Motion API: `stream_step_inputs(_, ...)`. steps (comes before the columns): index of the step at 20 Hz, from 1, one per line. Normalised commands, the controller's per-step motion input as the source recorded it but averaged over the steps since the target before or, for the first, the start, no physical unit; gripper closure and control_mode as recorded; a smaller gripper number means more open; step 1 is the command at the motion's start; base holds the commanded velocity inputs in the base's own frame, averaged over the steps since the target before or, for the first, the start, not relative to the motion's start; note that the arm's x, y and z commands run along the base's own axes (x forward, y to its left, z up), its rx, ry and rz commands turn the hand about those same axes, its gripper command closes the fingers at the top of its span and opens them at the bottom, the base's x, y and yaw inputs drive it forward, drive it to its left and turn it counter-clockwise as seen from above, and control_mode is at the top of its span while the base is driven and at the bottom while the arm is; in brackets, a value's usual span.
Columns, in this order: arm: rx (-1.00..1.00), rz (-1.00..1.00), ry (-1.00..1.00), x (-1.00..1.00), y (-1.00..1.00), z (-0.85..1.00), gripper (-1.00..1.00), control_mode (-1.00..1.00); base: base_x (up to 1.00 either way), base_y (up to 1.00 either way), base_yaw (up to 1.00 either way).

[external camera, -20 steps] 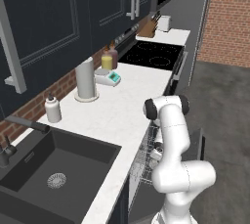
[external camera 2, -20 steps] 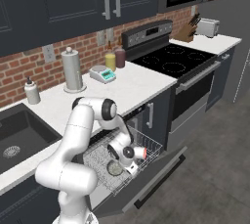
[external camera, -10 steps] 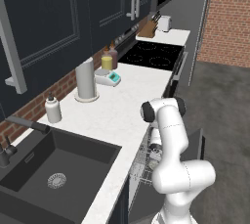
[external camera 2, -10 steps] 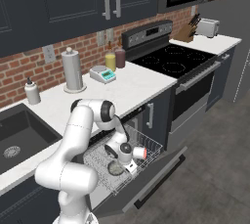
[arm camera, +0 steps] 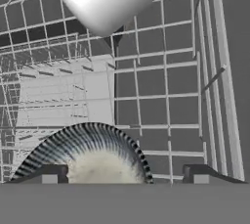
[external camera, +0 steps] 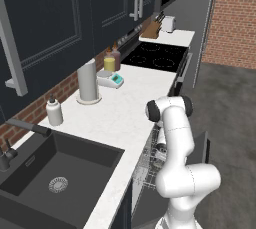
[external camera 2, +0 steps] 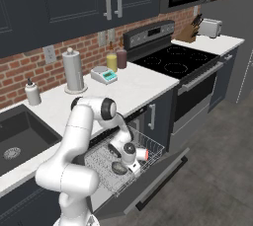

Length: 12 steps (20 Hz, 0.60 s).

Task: Pick up the cup and bowl from the counter, place them in the dishwasher, and close the dishwasher door.

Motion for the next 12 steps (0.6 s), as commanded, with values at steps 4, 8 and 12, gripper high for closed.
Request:
stream_step_inputs(4,0.0,0.0,-0.15,-0.41,0.0,0.34,-1.0,-1.0,0.0,0.0,0.0)
stream_step_inputs(8,0.02,0.0,-0.17,-0.64,-0.11,0.62,-1.0,-1.0,0.0,0.0,0.0)
stream_step_inputs(12,0.09,-0.02,-0.13,-0.94,-0.32,0.84,-1.0,-1.0,0.0,0.0,0.0)
